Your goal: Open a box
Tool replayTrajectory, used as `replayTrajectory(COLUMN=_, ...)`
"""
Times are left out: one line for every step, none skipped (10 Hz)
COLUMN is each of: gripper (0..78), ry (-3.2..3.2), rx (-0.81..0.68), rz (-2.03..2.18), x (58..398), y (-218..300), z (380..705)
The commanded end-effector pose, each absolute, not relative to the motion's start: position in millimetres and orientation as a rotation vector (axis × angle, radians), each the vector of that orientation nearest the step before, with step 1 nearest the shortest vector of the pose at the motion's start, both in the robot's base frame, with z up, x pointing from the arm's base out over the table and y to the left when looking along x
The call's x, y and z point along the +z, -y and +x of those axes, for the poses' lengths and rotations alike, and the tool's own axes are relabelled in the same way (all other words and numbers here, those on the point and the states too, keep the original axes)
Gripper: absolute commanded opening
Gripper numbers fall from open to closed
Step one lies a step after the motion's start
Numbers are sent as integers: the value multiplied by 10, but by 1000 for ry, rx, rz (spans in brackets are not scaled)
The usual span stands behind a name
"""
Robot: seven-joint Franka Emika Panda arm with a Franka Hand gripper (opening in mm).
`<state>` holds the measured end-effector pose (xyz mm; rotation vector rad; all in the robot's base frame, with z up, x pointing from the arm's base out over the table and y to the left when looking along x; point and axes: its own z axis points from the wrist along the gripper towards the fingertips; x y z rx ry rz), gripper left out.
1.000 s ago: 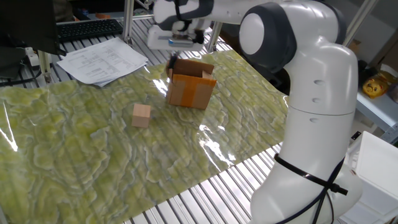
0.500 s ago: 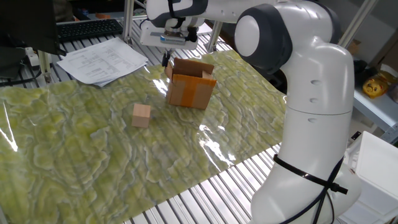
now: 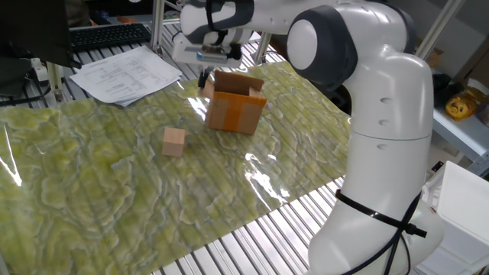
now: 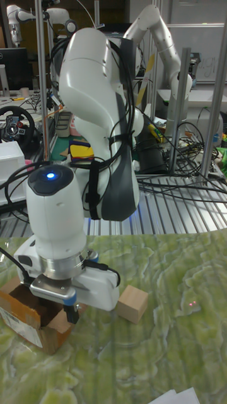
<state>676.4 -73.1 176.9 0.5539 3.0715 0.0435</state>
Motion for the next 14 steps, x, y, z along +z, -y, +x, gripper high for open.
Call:
replayTrajectory(gripper=0, ry=-3041, rx=35, rz=561, x=1748, y=739, z=6770)
replayTrajectory(gripper=0, ry=-3032, rx=34, rz=560, x=1729, y=742, z=6767)
replayTrajectory(gripper=0, ry=-3007, rx=33, rz=566, x=1698, y=746, z=6759)
replayTrajectory(gripper=0, ry=-3008, rx=32, rz=567, x=1699, y=744, z=6759)
replayTrajectory(gripper=0, ry=-3008, rx=31, rz=566, x=1699, y=744, z=6759)
replayTrajectory(gripper=0, ry=-3000, rx=22, rz=572, x=1699, y=744, z=6759)
replayTrajectory(gripper=0, ry=-3003, rx=18, rz=573, x=1699, y=743, z=6759)
replayTrajectory(gripper=0, ry=-3005, rx=17, rz=575, x=1699, y=743, z=6759)
replayTrajectory(gripper=0, ry=-3050, rx=-2, rz=558, x=1724, y=738, z=6767)
replayTrajectory(gripper=0, ry=-3059, rx=0, rz=557, x=1747, y=733, z=6772)
replayTrajectory(gripper=0, ry=-3070, rx=-10, rz=564, x=1866, y=711, z=6792)
replayTrajectory(gripper=0, ry=-3087, rx=-13, rz=564, x=1966, y=701, z=6805)
replayTrajectory(gripper=0, ry=-3098, rx=-12, rz=562, x=2014, y=695, z=6810)
replayTrajectory(gripper=0, ry=-3103, rx=-9, rz=558, x=2078, y=689, z=6813)
